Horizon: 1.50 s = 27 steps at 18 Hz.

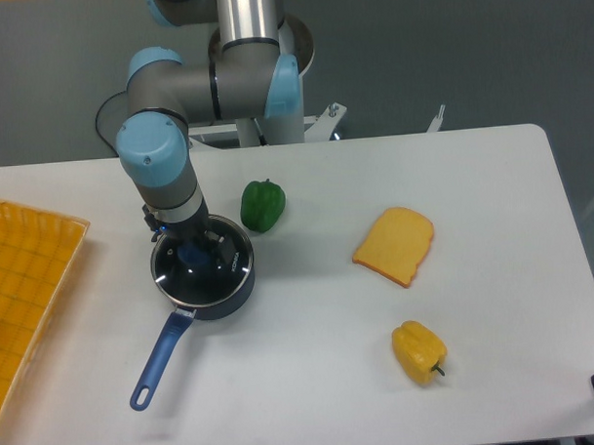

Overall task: Open the lid
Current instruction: 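Close the gripper around the blue knob of the glass lid, then lift the glass lid up off the saucepan by its knob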

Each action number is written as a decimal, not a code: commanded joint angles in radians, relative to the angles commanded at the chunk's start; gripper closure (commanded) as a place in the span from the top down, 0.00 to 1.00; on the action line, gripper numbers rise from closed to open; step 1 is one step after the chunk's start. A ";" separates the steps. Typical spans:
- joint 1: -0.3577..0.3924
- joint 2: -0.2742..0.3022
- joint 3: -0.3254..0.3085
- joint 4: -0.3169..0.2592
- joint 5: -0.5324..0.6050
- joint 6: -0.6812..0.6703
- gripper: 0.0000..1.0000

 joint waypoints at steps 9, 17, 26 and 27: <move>0.000 0.000 0.011 -0.003 0.000 -0.002 0.68; 0.003 0.000 0.012 -0.006 0.000 0.000 0.57; 0.011 0.005 0.073 -0.081 0.003 0.003 0.51; 0.012 0.005 0.099 -0.116 0.003 0.018 0.51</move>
